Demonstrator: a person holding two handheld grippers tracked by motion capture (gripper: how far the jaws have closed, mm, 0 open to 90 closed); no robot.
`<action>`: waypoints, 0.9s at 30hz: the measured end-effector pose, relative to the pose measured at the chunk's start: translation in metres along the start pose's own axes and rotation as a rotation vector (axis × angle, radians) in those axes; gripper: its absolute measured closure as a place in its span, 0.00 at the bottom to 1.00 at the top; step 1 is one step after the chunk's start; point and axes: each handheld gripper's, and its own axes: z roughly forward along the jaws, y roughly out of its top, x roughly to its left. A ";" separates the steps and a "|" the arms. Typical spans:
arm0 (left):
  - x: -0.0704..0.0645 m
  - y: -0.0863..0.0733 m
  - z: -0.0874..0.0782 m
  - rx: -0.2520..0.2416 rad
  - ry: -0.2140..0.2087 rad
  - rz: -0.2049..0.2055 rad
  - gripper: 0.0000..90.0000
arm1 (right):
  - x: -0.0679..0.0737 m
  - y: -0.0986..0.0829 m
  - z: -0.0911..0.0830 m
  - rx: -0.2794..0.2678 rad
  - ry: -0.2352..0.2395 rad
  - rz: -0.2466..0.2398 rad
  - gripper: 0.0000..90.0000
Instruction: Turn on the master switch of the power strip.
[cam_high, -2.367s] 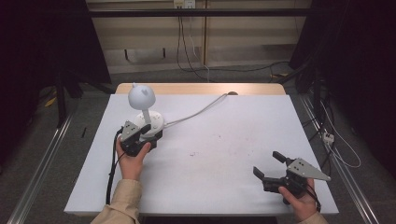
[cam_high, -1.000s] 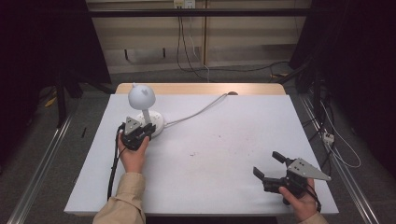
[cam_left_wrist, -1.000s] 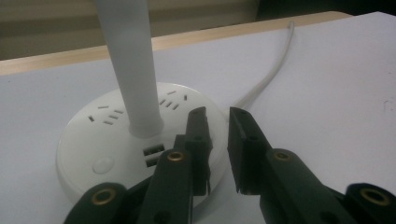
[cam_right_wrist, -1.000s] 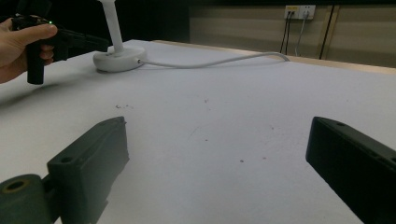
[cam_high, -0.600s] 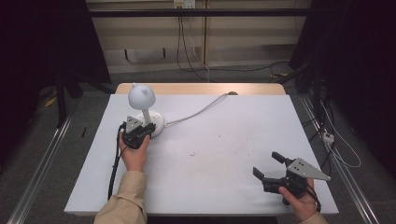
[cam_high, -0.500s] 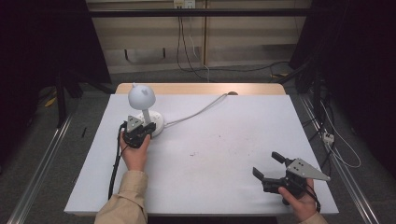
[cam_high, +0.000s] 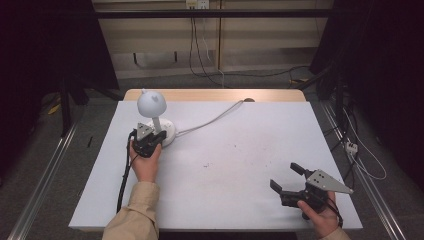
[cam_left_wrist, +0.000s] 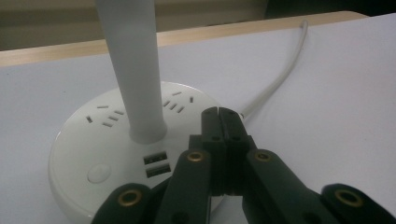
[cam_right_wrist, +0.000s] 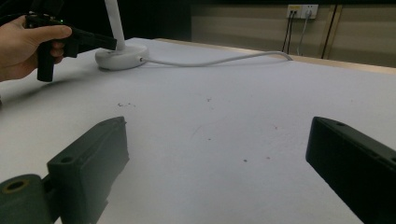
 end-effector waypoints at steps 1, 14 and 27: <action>0.000 0.000 0.000 -0.002 0.002 0.000 1.00 | 0.000 0.000 0.000 0.000 0.000 -0.001 0.06; 0.000 0.001 0.007 0.010 0.023 -0.006 1.00 | 0.000 0.000 0.000 0.002 0.001 0.000 0.06; 0.001 -0.001 0.011 0.016 0.028 -0.012 1.00 | 0.001 0.000 0.001 0.002 0.005 0.005 0.06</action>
